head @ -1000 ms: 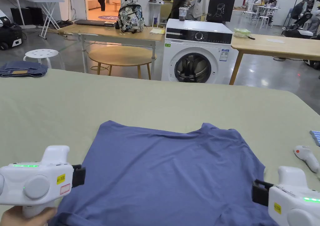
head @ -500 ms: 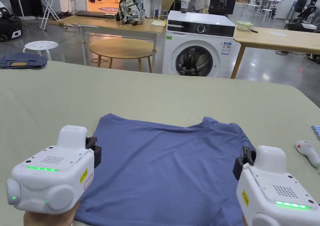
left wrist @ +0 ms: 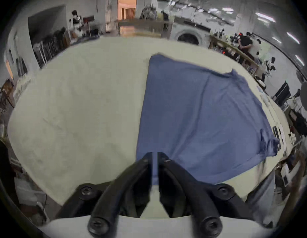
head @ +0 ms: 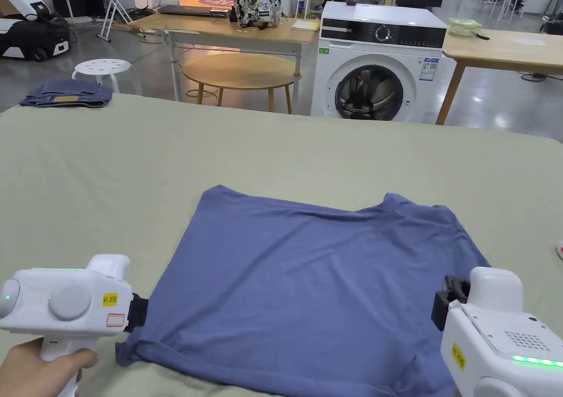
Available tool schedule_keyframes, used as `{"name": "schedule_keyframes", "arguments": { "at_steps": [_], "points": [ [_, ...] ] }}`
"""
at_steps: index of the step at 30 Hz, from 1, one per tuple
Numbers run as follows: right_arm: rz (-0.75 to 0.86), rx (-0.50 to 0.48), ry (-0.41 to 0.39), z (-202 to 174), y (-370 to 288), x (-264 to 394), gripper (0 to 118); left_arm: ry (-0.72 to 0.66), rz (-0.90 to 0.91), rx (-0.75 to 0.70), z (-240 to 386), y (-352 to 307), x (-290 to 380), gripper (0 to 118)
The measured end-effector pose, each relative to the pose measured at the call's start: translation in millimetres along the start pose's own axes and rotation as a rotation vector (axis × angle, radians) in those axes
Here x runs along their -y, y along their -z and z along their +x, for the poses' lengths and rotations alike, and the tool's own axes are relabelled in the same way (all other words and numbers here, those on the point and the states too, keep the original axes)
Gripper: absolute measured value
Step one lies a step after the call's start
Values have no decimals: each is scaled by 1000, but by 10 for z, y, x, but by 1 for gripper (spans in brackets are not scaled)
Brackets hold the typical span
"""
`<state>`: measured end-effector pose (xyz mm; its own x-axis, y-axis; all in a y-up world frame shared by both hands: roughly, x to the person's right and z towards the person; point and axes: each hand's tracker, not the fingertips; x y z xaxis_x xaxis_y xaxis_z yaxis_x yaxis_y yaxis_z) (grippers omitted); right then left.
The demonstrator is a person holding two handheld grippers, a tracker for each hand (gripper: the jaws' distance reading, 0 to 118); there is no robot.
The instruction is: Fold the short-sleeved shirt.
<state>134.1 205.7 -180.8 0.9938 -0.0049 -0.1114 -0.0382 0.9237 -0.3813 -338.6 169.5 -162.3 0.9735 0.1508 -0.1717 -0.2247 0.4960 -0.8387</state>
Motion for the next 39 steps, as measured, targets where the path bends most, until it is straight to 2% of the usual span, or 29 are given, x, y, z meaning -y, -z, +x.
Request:
{"name": "schedule_keyframes", "arguments": {
  "at_steps": [2, 4, 5, 6, 7, 9, 14, 17, 19, 20, 23, 25, 27, 28, 32, 38, 39],
  "points": [
    [-17, 5, -6, 28, 17, 42, 0, -44, -37, -33, -32, 70, 25, 13],
    [-34, 10, -11, 51, 31, 77, 0, -55, -50, -80, -44, 148, 68, 46],
    [-43, 15, -10, 75, 64, 117, 0, -49, -60, -86, -26, 189, 103, 54],
    [-51, 16, -9, 91, 69, 130, 0, -45, -97, -95, -117, 311, 82, 53],
    [-57, 16, -9, 110, 69, 142, 0, -43, -141, -107, -112, 382, 123, 57],
    [-69, 20, -10, 128, 15, 103, 0, -17, -125, -127, -43, 415, 199, 58],
    [-98, 33, -22, 228, -61, 100, 0, 86, -158, -178, 127, 361, 217, 54],
    [-120, 41, -11, 323, -74, 121, 0, 125, -149, -166, 202, 360, 245, 30],
    [-143, 44, -5, 394, -84, 128, 0, 101, -143, -125, 205, 383, 262, 6],
    [-163, 46, 0, 447, -89, 132, 0, 104, -138, -118, 205, 382, 270, 3],
    [-225, 64, 16, 633, -106, 110, 0, 149, -123, -124, 218, 317, 295, 2],
    [-281, 91, 1, 753, -110, 58, 22, 133, -115, -107, 173, 274, 290, 2],
    [-344, 87, 4, 909, -88, 49, 58, 128, -102, -103, 147, 249, 313, 2],
    [-375, 85, 15, 991, -71, 62, 69, 127, -99, -101, 136, 238, 319, 2],
    [-512, 89, 13, 1240, 95, 301, 74, 110, -88, -89, 129, 205, 361, 2],
    [-705, 56, 8, 1226, 163, 782, 74, 93, -84, -83, 158, 180, 388, 2],
    [-726, 61, 3, 1210, 194, 855, 70, 94, -84, -83, 162, 180, 393, 2]
  ]
}}
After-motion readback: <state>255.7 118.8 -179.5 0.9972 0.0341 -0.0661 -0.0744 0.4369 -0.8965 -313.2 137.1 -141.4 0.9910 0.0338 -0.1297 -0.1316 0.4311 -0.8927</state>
